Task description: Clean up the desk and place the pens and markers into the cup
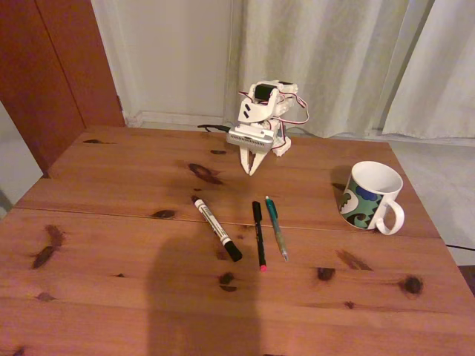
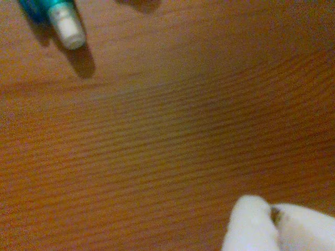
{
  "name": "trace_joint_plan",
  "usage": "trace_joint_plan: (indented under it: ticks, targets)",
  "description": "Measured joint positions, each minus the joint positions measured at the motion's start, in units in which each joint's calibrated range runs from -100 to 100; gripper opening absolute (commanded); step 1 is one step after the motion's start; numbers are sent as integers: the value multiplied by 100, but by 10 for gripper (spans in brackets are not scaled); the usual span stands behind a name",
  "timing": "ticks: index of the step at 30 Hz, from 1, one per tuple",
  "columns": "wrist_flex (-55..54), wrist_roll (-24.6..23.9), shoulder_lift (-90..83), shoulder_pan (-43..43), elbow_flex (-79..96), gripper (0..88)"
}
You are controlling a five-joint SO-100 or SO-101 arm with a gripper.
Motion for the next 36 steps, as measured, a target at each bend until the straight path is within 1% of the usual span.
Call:
trace_joint_plan:
  ticks: [17, 21, 27, 32, 36]
  targets:
    - [0, 0, 0, 0, 0, 6]
    - [-25, 0, 76, 0, -229, 6]
    - [-75, 0, 1000, 0, -960, 6]
    - [-158, 0, 2517, -22, -1970, 6]
    - [-390, 0, 3915, -220, -3015, 6]
